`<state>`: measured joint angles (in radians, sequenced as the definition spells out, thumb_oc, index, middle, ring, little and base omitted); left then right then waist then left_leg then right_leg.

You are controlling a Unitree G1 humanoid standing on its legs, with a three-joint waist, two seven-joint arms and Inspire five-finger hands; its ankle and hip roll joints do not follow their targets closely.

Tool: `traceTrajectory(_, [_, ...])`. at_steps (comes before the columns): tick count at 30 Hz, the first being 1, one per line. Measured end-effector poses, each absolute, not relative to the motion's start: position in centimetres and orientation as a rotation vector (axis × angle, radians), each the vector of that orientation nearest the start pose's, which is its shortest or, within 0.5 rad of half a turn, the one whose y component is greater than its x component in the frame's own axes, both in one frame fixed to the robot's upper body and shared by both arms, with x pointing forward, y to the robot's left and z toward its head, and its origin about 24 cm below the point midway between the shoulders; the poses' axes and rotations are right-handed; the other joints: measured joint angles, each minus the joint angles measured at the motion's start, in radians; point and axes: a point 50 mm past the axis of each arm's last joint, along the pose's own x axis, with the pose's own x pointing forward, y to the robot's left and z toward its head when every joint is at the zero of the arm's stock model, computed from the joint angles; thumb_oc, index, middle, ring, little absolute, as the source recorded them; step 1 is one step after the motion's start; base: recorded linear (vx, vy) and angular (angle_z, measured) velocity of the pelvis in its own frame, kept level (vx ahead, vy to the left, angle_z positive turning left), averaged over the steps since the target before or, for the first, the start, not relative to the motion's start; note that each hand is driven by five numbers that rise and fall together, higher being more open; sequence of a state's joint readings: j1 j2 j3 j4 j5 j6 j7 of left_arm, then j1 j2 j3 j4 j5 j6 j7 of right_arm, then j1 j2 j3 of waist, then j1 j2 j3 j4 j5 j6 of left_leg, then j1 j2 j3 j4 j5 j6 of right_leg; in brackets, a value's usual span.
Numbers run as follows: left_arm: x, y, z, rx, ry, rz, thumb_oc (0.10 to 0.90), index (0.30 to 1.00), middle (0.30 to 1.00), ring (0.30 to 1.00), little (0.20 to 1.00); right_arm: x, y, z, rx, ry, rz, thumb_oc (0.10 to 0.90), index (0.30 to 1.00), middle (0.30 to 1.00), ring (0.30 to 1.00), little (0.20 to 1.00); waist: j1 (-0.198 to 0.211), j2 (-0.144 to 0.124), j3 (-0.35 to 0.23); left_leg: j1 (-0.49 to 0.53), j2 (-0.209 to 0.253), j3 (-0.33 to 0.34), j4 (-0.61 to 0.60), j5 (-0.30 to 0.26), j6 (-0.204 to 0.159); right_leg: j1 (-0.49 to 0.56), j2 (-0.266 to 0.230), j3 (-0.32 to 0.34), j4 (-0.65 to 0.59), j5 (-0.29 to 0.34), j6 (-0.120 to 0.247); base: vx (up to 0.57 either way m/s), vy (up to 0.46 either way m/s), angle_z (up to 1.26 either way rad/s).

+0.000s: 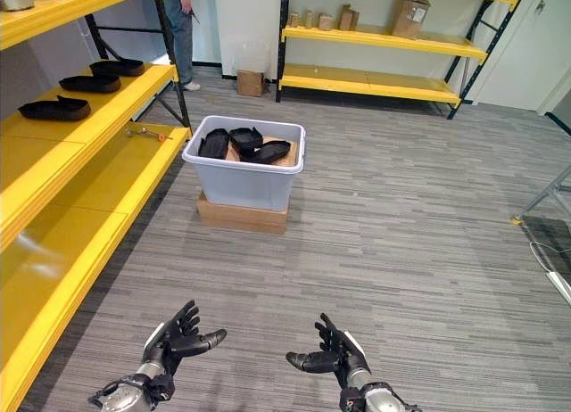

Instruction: Move parts from the plastic box to the shelf.

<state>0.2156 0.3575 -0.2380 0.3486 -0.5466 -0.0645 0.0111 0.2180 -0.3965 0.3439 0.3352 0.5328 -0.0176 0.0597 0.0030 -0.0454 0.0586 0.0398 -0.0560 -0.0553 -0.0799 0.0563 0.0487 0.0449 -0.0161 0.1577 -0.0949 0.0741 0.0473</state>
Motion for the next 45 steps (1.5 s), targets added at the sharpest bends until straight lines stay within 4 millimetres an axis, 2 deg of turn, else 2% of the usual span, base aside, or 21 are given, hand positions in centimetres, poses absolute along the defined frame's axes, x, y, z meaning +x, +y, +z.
traceTrajectory(7, [16.6, 20.5, -7.2, -0.160, 0.554, 0.029, 0.900, 1.000, 1.000, 1.000, 1.000, 15.7, -18.8, -7.9, 0.126, 0.635, 0.145, 0.900, 1.000, 1.000, 1.000, 1.000, 0.000, -0.001, 0.000, 0.000, 0.000, 0.000, -0.001, -0.005, -0.009, 0.000, 0.000, 0.001, 0.000, 0.000, 0.000, 0.00, 0.000, 0.00])
traceTrajectory(35, [16.6, 20.5, -7.2, -0.159, 0.554, 0.029, 0.900, 1.000, 1.000, 1.000, 1.000, 15.7, -18.8, -7.9, 0.125, 0.634, 0.146, 0.900, 1.000, 1.000, 1.000, 1.000, 0.000, -0.001, 0.000, 0.002, 0.000, 0.003, 0.000, -0.002, -0.002, -0.001, 0.001, 0.004, 0.004, 0.000, -0.001, 0.00, 0.001, 0.00])
traceTrajectory(38, [16.8, 20.7, -7.1, -0.158, 0.548, 0.037, 0.900, 1.000, 1.000, 1.000, 1.000, 16.6, -18.7, -7.9, 0.112, 0.629, 0.156, 0.900, 1.000, 1.000, 1.000, 1.000, 0.003, -0.008, 0.017, -0.005, 0.003, 0.025, 0.009, -0.005, -0.001, -0.020, 0.007, 0.026, 0.024, 0.001, -0.001, -0.05, 0.028, -0.18])
traceTrajectory(43, [17.5, 20.7, -6.7, -0.150, 0.526, 0.028, 0.900, 1.000, 1.000, 1.000, 1.000, 17.1, -18.9, -7.6, 0.103, 0.616, 0.154, 0.900, 1.000, 1.000, 1.000, 1.000, 0.002, -0.021, 0.060, -0.040, -0.003, 0.023, 0.075, -0.037, -0.001, -0.046, 0.008, 0.026, 0.067, -0.019, -0.004, -0.02, 0.087, -0.02])
traceTrajectory(45, [17.8, 20.8, -6.6, -0.144, 0.518, 0.024, 0.900, 1.000, 1.000, 1.000, 1.000, 17.9, -18.8, -7.2, 0.099, 0.593, 0.164, 0.900, 1.000, 1.000, 1.000, 1.000, 0.003, -0.008, 0.086, -0.045, -0.014, 0.029, 0.111, -0.059, 0.026, -0.061, 0.007, 0.040, 0.115, -0.039, 0.003, -0.01, 0.222, -0.11])
